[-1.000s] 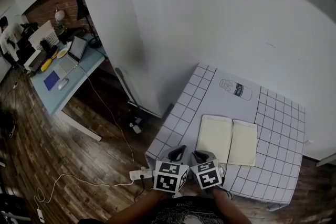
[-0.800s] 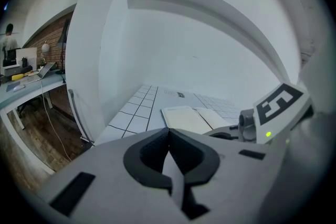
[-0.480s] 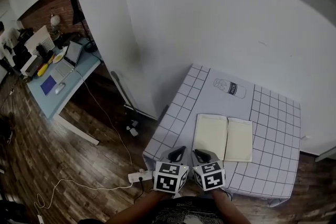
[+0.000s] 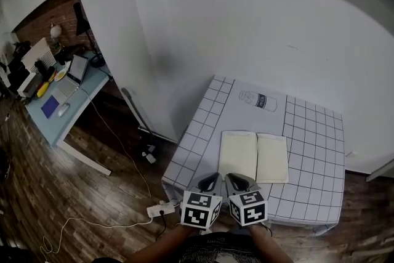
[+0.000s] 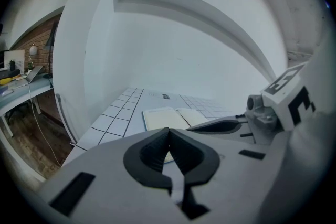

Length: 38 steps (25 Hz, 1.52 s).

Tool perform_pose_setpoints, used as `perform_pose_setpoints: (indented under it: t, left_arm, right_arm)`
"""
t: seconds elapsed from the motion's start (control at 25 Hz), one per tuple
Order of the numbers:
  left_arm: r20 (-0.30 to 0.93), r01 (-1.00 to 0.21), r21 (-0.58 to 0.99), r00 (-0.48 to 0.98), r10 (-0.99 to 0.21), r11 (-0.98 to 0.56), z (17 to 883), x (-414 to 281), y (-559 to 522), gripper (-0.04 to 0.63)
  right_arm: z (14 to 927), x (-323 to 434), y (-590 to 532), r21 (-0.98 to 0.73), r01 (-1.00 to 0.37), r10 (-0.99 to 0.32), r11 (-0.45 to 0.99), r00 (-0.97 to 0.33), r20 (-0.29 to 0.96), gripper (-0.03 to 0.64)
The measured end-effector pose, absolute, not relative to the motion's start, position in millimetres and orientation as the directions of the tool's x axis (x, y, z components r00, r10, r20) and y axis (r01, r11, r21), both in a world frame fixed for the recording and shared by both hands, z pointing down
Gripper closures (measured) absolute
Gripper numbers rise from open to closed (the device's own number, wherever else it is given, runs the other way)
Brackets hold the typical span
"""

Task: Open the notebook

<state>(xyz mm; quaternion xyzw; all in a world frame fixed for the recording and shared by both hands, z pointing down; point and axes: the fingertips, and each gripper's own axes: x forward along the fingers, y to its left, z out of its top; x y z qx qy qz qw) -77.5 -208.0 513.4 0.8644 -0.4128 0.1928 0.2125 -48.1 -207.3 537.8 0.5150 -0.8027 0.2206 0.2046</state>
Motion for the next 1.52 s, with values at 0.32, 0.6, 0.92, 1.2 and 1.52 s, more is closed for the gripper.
perform_pose_setpoints:
  t: [0.32, 0.6, 0.92, 1.2, 1.52]
  left_arm:
    - [0.492, -0.756, 0.243, 0.636, -0.594, -0.608, 505.7, -58.9, -188.7, 0.588]
    - [0.489, -0.728, 0.265, 0.666, -0.563, -0.632, 502.4, -44.4, -174.0, 0.588]
    - [0.484, -0.731, 0.265, 0.665, -0.569, -0.629, 497.3, -25.5, -160.6, 0.588]
    - [0.481, -0.743, 0.251, 0.652, -0.586, -0.62, 490.7, 3.6, -148.0, 0.588]
    - [0.477, -0.755, 0.235, 0.639, -0.604, -0.613, 484.4, 34.3, -128.6, 0.588]
  right_arm:
    - [510.9, -34.9, -190.2, -0.147, -0.936, -0.788, 0.32, -0.35, 0.506, 0.597]
    - [503.0, -17.8, -171.9, -0.141, -0.952, -0.807, 0.273, -0.306, 0.505, 0.603]
    - [496.7, -2.6, -159.5, -0.135, -0.949, -0.811, 0.284, -0.313, 0.494, 0.604]
    - [489.7, 26.8, -145.8, -0.132, -0.945, -0.814, 0.3, -0.325, 0.481, 0.604]
    - [481.6, 57.8, -127.8, -0.136, -0.94, -0.824, 0.312, -0.339, 0.455, 0.604]
